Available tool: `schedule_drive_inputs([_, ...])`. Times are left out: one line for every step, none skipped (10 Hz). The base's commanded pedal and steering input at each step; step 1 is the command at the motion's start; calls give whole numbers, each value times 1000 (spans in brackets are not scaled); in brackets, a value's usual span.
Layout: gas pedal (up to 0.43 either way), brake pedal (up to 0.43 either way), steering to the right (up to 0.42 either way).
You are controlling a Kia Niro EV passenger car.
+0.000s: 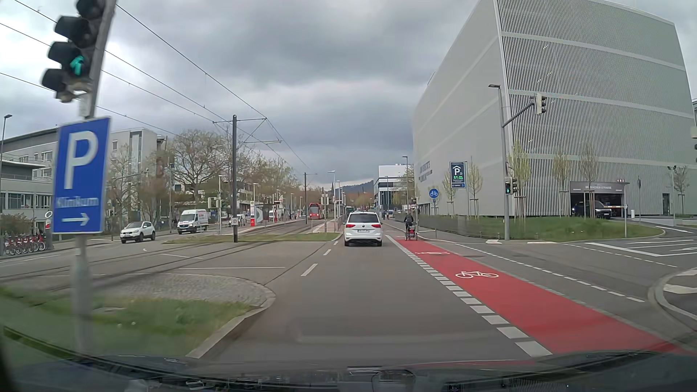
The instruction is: Follow the waypoints while adhering to traffic rules and regulations
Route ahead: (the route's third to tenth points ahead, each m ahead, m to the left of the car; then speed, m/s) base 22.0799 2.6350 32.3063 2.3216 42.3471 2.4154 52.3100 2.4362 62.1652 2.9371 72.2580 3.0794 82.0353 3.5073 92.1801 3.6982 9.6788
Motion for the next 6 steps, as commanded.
schedule_drive_inputs([79, 0, 2])
schedule_drive_inputs([79, 0, 2])
schedule_drive_inputs([87, 0, 1])
schedule_drive_inputs([87, 0, 2])
schedule_drive_inputs([87, 0, 2])
schedule_drive_inputs([87, 0, 2])
